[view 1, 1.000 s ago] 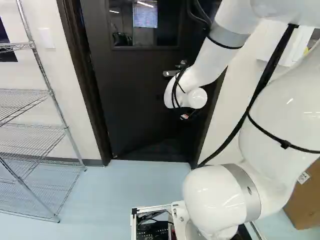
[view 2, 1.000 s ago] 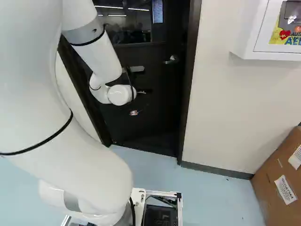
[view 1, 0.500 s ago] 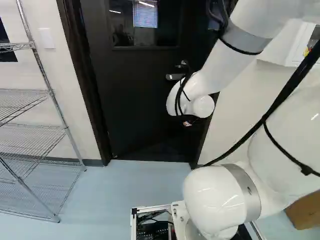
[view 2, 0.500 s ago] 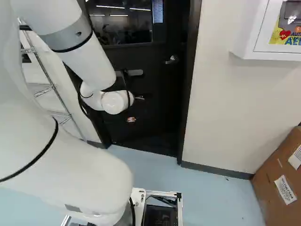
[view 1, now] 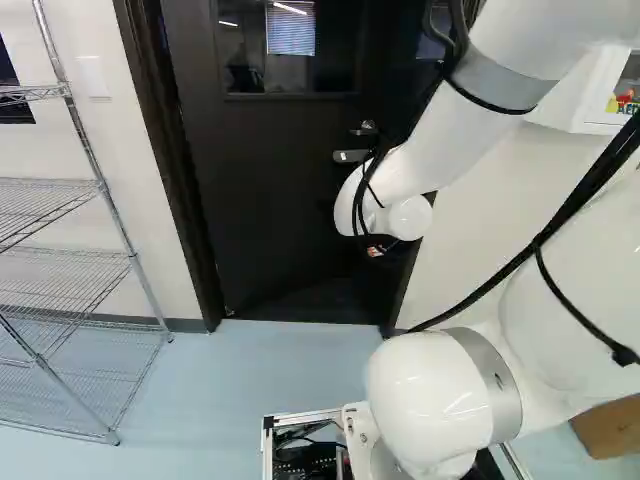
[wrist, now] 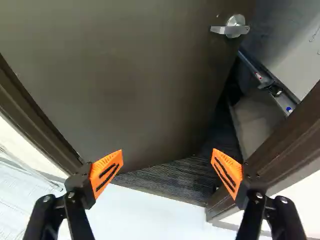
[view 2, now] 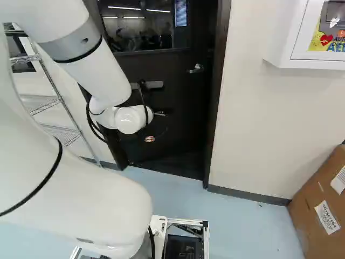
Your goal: Open the door and move inside
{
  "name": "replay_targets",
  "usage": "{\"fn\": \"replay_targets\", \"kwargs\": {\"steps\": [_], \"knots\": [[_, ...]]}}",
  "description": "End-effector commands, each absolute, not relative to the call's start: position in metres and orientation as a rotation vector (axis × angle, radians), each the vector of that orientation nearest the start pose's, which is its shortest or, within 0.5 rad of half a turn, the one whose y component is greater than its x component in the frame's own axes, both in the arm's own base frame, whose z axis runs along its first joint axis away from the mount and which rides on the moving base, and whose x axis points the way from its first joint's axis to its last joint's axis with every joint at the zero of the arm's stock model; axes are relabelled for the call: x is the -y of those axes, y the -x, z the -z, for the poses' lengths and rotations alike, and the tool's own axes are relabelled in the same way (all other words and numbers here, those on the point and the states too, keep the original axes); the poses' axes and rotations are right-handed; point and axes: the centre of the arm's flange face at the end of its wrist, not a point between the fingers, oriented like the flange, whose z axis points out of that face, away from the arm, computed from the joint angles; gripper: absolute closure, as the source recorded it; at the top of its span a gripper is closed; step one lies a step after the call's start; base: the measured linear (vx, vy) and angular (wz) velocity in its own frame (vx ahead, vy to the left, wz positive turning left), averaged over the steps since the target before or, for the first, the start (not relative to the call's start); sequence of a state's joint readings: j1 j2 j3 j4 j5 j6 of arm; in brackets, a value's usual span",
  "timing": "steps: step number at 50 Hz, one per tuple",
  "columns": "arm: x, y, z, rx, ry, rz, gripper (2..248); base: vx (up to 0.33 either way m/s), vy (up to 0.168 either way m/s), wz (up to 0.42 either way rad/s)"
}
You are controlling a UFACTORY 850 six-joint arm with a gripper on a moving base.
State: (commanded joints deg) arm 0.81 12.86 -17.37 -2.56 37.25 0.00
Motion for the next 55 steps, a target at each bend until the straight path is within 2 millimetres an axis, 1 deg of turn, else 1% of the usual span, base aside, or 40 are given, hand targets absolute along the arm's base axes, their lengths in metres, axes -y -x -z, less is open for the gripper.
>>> {"fn": "replay_targets", "kwargs": {"steps": [29, 55], "knots": [[-0.0072, -0.3403, -0.4172, 0.088, 2.603, 1.738, 3, 0.003, 0.004, 0.013], [-0.0072, -0.3403, -0.4172, 0.088, 2.603, 1.738, 3, 0.073, 0.003, -0.008]]}}
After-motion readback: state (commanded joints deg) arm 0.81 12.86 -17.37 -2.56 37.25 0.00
